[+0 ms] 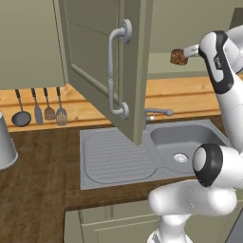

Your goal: Open the cabinet, pick up the bread from the cabinet and place it in the basket. Then move the basket to the dining counter.

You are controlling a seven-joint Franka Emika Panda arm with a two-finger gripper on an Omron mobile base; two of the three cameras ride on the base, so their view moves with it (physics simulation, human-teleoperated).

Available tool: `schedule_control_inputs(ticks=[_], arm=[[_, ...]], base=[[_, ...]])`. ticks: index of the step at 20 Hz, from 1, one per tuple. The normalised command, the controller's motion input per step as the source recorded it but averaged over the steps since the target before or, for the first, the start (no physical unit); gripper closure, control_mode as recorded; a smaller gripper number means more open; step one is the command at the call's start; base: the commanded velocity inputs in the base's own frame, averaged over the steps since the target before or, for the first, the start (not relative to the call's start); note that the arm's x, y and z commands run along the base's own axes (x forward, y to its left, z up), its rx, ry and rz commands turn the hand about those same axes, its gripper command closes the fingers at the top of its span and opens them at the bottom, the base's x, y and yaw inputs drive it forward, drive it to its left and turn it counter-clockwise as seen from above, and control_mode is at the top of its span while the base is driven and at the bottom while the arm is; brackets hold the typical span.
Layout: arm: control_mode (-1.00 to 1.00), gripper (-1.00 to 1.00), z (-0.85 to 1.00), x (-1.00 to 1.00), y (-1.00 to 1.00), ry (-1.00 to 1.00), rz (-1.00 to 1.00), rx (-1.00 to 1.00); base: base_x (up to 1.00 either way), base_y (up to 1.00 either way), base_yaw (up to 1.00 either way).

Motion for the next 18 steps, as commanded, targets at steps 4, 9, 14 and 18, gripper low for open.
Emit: schedule_control_inputs(ticks=[4, 9, 14, 18], arm=[[-1.0, -1.0, -0.02, 0.04, 0.0, 0.0, 0.0, 0.0], [-1.0, -1.0, -0.13, 0.18, 0.0, 0.0, 0.0, 0.0], [-1.0, -1.0, -0.09, 0.29, 0.0, 0.02, 0.0, 0.0], [-1.0, -1.0, 0.0, 0.26, -0.01, 0.02, 0.0, 0.0]], base=[[0.0, 0.0, 0.0], [0.0, 0.0, 0.0], [0.0, 0.0, 0.0], [0.0, 0.0, 0.0]])
